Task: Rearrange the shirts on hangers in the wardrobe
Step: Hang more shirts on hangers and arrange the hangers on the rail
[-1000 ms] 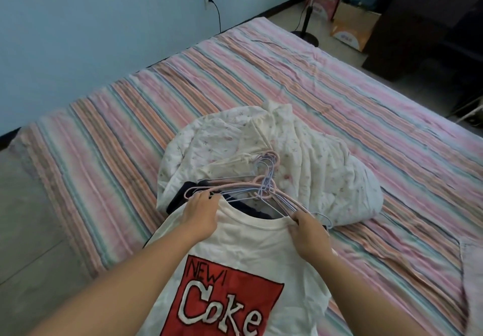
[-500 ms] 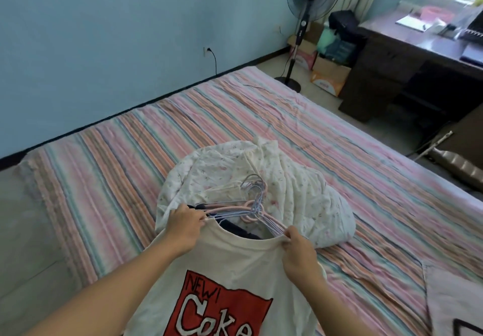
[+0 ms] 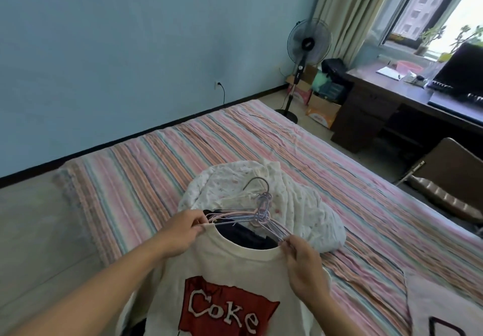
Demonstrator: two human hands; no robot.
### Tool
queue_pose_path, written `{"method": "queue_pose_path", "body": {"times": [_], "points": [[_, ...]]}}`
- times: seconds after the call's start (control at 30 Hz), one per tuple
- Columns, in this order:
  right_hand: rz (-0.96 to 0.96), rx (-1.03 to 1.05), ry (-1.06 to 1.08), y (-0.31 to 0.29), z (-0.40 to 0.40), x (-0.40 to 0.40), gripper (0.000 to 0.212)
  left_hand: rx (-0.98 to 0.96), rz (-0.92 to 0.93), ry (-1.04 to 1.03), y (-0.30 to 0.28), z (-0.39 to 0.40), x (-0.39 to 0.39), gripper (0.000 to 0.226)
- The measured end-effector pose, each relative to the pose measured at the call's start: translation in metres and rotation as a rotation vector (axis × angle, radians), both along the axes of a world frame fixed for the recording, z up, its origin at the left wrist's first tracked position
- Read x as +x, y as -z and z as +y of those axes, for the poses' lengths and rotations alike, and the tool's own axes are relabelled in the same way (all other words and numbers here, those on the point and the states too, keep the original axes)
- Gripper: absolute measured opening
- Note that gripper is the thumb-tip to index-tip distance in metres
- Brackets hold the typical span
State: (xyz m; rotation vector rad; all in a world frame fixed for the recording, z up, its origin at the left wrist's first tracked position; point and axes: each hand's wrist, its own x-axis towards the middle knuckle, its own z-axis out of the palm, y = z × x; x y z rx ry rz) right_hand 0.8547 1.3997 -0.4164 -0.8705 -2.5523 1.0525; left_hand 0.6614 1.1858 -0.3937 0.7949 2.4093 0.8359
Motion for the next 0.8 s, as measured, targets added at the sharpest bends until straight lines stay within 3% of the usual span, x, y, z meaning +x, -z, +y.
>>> {"method": "queue_pose_path", "body": {"times": [0.23,0.57,0.8], "points": [[0.135,0.076,-0.054,-0.075,-0.073,0.028,0.021,0.094,-0.003,-0.044,-0.084,-0.091,0.050,0.004],[0.368,0.162,-0.143,-0.198,-0.194,0.066,0.023,0.246,0.228,-0.130,-0.207,-0.228,0.102,0.017],[0.486,0.302,-0.367,-0.285,-0.263,0.066,0.021,0.293,0.441,-0.264,-0.292,-0.323,0.144,0.011]]}}
